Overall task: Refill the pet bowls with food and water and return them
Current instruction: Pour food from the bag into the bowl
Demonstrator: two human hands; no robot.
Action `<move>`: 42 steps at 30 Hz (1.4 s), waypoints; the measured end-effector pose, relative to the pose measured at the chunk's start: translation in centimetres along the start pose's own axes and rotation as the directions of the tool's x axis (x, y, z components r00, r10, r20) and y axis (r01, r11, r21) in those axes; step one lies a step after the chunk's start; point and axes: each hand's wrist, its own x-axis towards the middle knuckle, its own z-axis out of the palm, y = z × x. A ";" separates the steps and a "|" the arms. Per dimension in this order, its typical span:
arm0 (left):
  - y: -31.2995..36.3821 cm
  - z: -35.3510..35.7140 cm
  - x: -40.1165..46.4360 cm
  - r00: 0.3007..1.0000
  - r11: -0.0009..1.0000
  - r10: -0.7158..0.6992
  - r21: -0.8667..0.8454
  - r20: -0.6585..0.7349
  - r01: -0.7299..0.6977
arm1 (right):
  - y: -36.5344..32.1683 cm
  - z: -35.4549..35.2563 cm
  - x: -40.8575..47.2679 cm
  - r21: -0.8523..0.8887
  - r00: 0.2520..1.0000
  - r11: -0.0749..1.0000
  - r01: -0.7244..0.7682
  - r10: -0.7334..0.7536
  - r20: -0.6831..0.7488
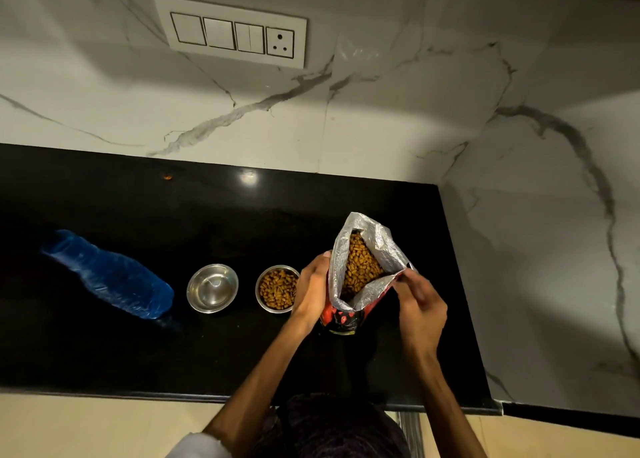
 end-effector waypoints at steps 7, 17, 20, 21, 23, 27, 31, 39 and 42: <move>0.6 -1.1 -1.3 1.000 0.999 0.023 -0.036 0.017 -0.022 | -1.3 -0.4 -1.2 -0.021 0.991 0.996 0.082 -0.084 -0.104; 1.5 -2.7 -4.5 0.994 0.995 0.095 -0.031 0.061 -0.093 | -2.9 1.2 -5.5 -0.024 0.987 0.993 0.115 -0.117 -0.107; 1.7 -3.4 -5.4 0.995 0.996 0.082 -0.041 0.064 -0.080 | -3.2 1.6 -7.2 -0.009 0.988 0.992 0.124 -0.125 -0.089; 1.8 -3.6 -5.8 0.994 0.996 0.083 -0.040 0.068 -0.081 | -3.4 1.8 -7.7 -0.001 0.989 0.992 0.124 -0.123 -0.081; 2.0 -4.1 -6.7 0.992 0.995 0.096 -0.047 0.077 -0.093 | -3.6 2.2 -8.8 0.012 0.990 0.992 0.126 -0.125 -0.067; 1.5 -5.4 -7.8 0.992 0.993 0.109 -0.043 0.065 -0.106 | -3.3 3.1 -10.3 0.012 0.993 0.993 0.115 -0.115 -0.021; 1.2 -7.3 -8.9 0.995 0.995 0.101 -0.026 0.024 -0.101 | -3.6 4.3 -11.7 0.022 0.993 0.993 0.114 -0.115 0.017; 0.5 -11.3 -11.6 0.991 0.989 0.112 -0.088 -0.077 -0.119 | -3.7 6.8 -15.0 0.017 0.987 0.992 0.126 -0.127 0.100; 0.4 -12.8 -12.6 0.987 0.988 0.111 -0.095 -0.112 -0.122 | -3.7 7.9 -16.4 -0.001 0.980 0.990 0.145 -0.143 0.137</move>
